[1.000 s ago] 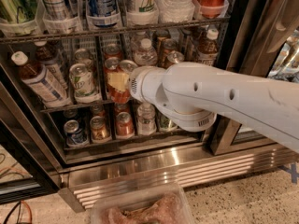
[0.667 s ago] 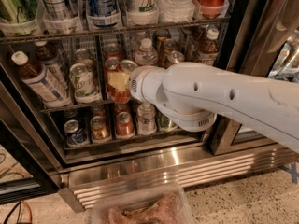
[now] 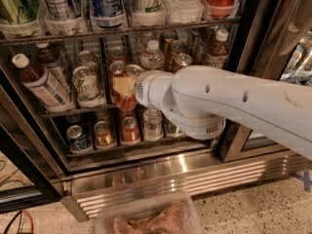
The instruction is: Pick coke can from middle shelf of fridge
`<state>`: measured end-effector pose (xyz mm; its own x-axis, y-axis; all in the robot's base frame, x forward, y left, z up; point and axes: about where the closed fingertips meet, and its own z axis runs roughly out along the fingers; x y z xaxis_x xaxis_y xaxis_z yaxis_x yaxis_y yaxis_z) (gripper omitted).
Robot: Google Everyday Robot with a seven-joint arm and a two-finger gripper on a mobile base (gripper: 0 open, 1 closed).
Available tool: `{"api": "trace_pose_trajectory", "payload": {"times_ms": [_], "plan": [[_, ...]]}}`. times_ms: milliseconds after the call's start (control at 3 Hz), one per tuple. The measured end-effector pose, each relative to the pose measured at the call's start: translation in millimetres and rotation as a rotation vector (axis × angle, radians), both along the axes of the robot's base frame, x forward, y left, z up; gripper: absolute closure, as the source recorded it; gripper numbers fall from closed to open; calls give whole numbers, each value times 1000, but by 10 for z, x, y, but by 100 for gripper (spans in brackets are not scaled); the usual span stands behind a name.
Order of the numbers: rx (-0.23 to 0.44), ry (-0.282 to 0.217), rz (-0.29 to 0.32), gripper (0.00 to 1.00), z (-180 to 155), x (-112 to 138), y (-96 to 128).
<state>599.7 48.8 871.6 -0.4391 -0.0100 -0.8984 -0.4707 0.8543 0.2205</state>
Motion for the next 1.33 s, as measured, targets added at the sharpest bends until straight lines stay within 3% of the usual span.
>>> {"api": "trace_pose_trajectory", "payload": {"times_ms": [667, 1000, 1333], "plan": [[44, 162, -38, 100, -550, -671, -100], [67, 278, -51, 100, -938, -1110, -90], [65, 289, -48, 100, -983, -1132, -65]]}}
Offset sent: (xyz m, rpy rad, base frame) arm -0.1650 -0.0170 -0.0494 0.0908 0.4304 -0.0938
